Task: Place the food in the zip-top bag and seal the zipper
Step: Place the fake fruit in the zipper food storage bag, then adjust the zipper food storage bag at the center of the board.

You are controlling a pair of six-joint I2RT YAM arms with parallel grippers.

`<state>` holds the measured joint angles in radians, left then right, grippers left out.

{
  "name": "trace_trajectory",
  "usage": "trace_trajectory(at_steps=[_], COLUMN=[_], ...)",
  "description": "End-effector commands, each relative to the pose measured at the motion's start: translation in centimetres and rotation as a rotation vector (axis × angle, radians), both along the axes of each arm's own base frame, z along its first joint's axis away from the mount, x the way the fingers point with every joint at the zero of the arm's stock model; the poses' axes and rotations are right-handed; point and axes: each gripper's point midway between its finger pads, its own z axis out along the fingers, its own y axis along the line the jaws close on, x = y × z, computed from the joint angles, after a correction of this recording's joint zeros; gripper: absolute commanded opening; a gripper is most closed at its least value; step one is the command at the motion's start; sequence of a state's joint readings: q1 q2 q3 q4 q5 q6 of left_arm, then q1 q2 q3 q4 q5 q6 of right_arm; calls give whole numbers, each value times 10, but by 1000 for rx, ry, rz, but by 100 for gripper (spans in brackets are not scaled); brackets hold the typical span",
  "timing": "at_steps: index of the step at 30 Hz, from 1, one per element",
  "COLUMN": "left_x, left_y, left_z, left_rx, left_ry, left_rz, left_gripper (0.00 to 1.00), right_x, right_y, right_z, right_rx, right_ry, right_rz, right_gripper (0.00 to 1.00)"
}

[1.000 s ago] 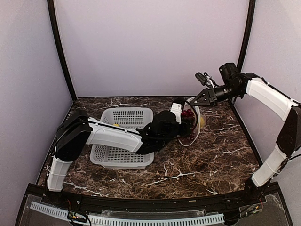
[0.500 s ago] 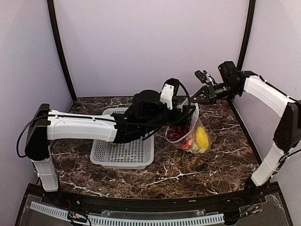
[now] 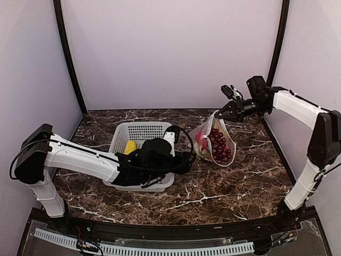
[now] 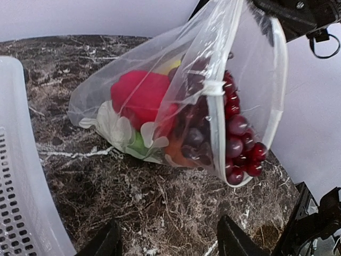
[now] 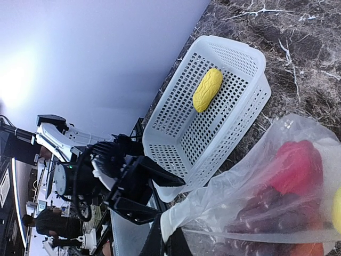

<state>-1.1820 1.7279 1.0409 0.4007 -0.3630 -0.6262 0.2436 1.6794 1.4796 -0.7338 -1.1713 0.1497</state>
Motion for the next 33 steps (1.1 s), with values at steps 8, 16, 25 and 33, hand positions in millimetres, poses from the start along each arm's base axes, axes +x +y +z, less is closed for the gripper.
trace_trajectory(at_steps=[8,16,25,33], left_x=[-10,-2,-7,2], left_y=[-68,-59,-48,-45], left_z=[-17,-42,-51,-53], left_rx=[-160,-106,-95,-119], left_ry=[134,195,251,269], left_rz=[-100,-5,36,106], left_gripper=[63,48,39,31], right_x=[-5,-7,-8,-10], right_y=[0,0,-2,-4], right_z=[12,15,22,22], right_rx=[41,52,55,65], right_ry=[-72,-72,-97,-90], right_rz=[23,29,24,27], right_gripper=[0,0,0,0])
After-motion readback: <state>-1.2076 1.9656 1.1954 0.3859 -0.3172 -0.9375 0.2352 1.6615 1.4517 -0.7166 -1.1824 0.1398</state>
